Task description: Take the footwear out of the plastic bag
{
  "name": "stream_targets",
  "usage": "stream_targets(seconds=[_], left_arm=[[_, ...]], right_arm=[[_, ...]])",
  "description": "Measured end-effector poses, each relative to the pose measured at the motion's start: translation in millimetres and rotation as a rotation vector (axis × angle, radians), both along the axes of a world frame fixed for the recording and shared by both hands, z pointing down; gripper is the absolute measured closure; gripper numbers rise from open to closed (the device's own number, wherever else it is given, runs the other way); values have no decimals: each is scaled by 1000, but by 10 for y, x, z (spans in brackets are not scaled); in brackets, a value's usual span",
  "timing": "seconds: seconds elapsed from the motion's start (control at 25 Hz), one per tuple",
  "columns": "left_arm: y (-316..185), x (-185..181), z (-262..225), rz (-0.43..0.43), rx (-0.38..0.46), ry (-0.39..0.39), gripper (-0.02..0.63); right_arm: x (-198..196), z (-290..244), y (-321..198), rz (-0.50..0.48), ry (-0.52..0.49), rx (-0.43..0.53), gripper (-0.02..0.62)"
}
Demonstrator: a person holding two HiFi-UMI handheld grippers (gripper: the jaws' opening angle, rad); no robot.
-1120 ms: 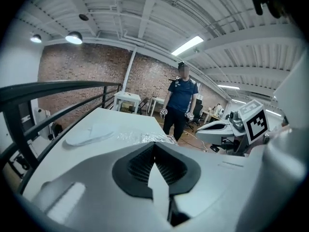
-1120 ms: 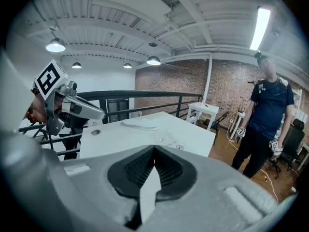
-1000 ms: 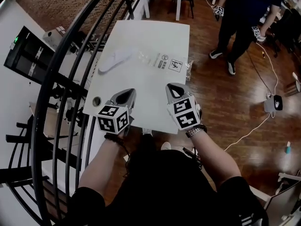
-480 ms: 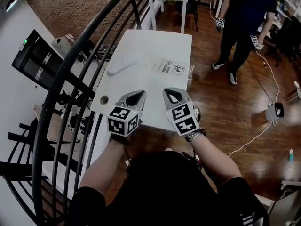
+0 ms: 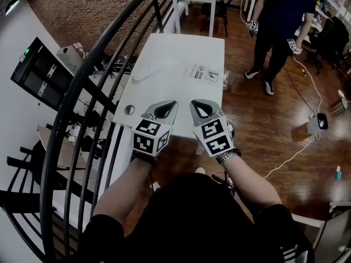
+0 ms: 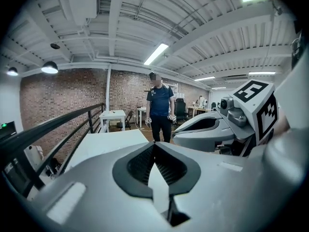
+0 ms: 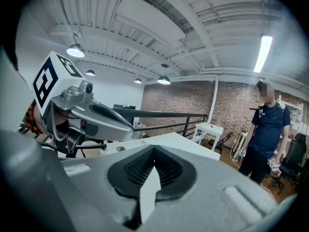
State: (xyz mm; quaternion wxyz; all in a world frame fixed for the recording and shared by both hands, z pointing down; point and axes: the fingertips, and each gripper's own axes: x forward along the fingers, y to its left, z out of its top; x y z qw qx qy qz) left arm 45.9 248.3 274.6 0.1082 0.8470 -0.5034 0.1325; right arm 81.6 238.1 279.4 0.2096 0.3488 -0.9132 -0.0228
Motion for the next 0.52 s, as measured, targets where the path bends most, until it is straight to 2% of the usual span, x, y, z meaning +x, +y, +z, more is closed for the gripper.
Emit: stream_targets(seconds=[0.52], left_arm=[[555, -367, -189, 37, 22, -1, 590]], right_arm=[[-429, -248, 626, 28, 7, 31, 604]])
